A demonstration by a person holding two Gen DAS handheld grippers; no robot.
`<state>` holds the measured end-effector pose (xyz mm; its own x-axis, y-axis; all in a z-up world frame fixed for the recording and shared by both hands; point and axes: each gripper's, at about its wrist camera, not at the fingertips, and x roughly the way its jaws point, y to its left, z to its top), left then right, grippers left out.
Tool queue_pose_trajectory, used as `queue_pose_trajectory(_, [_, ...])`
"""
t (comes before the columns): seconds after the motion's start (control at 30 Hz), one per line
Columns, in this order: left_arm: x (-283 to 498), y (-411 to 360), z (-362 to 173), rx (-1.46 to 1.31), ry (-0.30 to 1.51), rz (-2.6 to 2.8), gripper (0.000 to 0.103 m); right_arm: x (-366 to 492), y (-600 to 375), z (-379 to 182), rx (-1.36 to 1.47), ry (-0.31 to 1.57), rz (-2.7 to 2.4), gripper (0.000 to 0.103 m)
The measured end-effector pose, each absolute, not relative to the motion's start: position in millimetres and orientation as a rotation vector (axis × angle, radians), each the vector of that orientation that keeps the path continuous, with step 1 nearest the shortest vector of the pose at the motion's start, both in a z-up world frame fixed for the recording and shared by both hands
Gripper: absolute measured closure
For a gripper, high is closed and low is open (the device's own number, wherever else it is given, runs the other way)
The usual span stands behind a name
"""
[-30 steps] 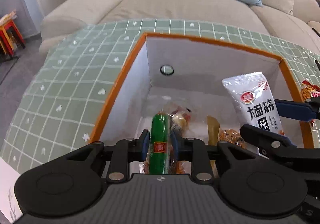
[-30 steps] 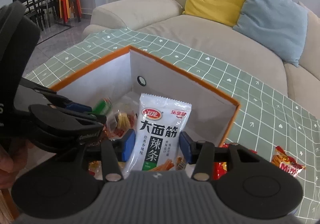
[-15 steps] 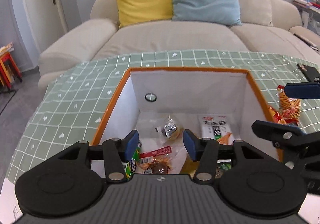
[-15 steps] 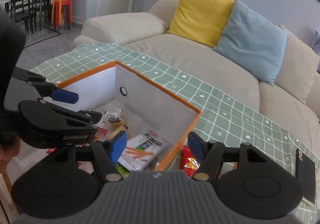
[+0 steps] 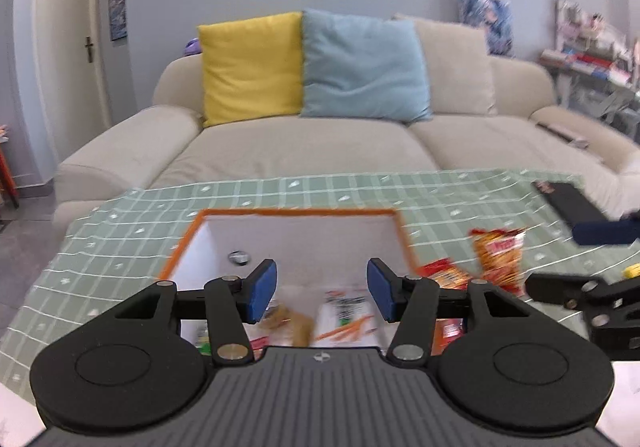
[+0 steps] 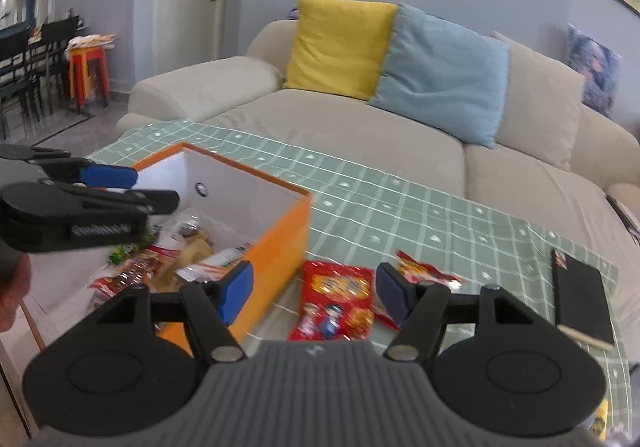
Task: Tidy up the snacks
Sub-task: 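Move both tools back out of the box toward the red snack bags, then grasp the red cartoon bag with the left tool while the right tool grasps the Mimi bag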
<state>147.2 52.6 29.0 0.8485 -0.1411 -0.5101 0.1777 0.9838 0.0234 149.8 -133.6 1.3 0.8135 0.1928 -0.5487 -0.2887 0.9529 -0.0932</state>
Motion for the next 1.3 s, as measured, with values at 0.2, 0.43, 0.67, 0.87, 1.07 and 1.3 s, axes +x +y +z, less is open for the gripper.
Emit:
queue_pose_trajectory(0.2, [139,15,32,0.060,0.543,-0.260,0.041,143,-175,-14,-0.155,0.602,0.190,0.037])
queue_pose_trajectory(0.43, [141,-35,18,0.120,0.628,-0.343,0.041,152,-217,-35,-0.111,0.638,0.096,0.037])
queue_pose_trajectory(0.67, [161,-62,-2,0.165,0.737,-0.404,0.035,177,-255,-43,0.080,0.711,0.079,0.034])
queue_pose_trajectory(0.87, [193,-79,-7,0.254,0.820,-0.427,0.031,209,-265,-49,0.169,0.768,0.101,0.034])
queue_pose_trajectory(1.07, [217,-94,-19,0.158,0.893,-0.361,0.027,251,-267,-65,0.221,0.820,0.146,0.034])
queue_pose_trajectory(1.3, [242,-103,-44,0.080,0.942,-0.206,0.025,285,-266,-85,0.259,0.858,0.182,0.034])
